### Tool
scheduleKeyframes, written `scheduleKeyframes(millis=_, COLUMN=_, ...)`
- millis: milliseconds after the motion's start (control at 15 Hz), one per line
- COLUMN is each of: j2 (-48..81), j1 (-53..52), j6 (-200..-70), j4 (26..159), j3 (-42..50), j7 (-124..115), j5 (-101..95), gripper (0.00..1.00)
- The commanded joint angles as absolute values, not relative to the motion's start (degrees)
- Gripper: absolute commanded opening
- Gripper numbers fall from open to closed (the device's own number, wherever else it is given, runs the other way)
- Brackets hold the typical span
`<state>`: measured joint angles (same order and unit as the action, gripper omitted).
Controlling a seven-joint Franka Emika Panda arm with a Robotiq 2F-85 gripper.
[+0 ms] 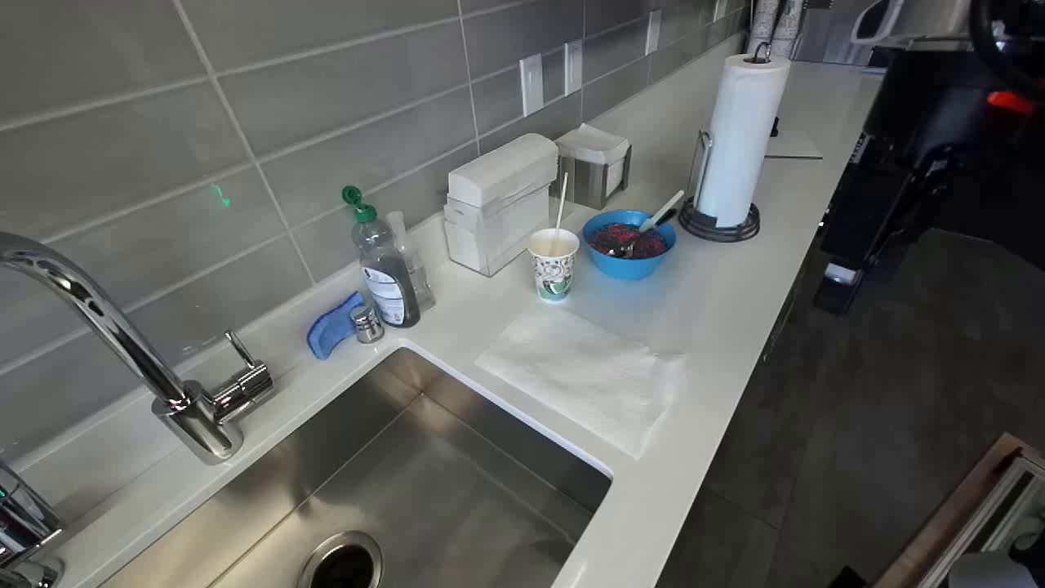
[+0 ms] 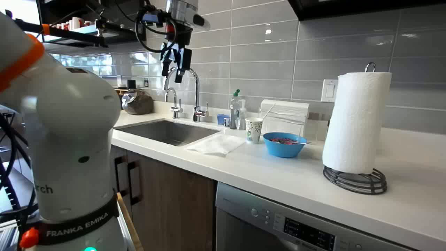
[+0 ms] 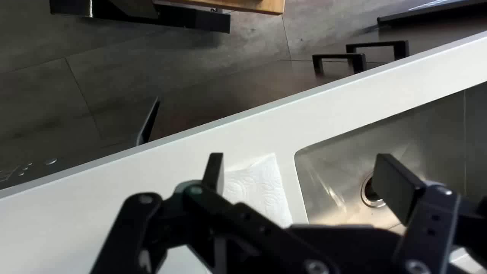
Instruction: Put the plastic knife in the cup
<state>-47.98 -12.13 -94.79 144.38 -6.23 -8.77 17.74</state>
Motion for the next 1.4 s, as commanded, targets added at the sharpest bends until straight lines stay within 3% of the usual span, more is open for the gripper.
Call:
scheduleKeyframes(millis=0, j2=-48.1, j1=-10.4, j6=-94.3, j4=144.2, j3=-7.4, j7=-7.8, j5=18.6, gripper=1.0)
scheduleKeyframes(millis=733, j2=-48.1, j1=-10.4, j6=-94.3, j4=144.2, j3=-7.4, j7=-7.8, j5=18.6, gripper=1.0)
scheduleKeyframes(millis=1333, j2=-35.6, j1=0.5, j6=-112.2, j4=138.8, j3=-2.1, j7=-3.9, j5=5.4, gripper=1.0)
